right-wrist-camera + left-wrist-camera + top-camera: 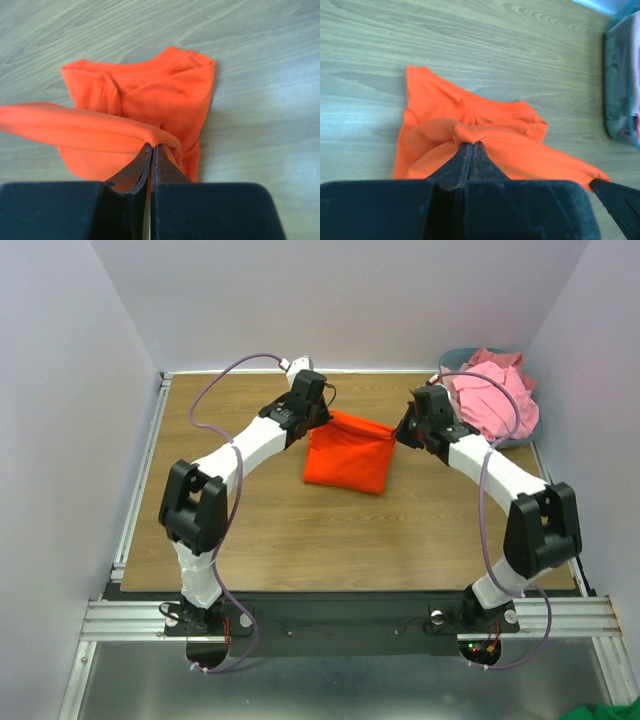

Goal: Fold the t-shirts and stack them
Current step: Fold the tshirt, then neatly place the folded tshirt to the corner

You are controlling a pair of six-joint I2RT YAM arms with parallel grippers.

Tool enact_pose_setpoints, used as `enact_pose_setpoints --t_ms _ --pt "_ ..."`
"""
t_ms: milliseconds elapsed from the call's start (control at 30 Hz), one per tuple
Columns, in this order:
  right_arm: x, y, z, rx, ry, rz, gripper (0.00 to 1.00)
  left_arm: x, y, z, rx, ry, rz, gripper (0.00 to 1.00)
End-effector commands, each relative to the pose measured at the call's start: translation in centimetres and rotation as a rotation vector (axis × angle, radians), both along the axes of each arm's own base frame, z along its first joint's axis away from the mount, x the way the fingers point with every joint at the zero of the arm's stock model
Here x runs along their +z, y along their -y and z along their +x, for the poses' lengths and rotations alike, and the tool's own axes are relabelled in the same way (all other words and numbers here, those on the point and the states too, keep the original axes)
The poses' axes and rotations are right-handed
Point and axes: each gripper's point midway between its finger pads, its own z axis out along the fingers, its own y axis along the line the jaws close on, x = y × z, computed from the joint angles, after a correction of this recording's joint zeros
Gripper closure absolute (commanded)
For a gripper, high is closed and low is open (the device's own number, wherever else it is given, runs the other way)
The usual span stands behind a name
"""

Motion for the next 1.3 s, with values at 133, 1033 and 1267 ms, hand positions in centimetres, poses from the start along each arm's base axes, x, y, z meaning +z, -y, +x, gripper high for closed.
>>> enact_pose_setpoints --t_ms 133,1033,1267 --pt "-2.7 1.3 6.1 -0.010 -0.019 0.004 0.99 -1.6 -1.2 6.0 0.021 -0.001 0.037 1.00" --pt "-1.8 2.6 -6.7 0.154 -0.008 0.100 0.00 -11.4 -1.6 1.7 -0.196 -0.195 0.088 0.02" --pt "-2.2 3.3 -12.1 0.146 0.027 0.152 0.00 -16.1 -1.6 0.9 -0.198 -0.295 0.114 0.33"
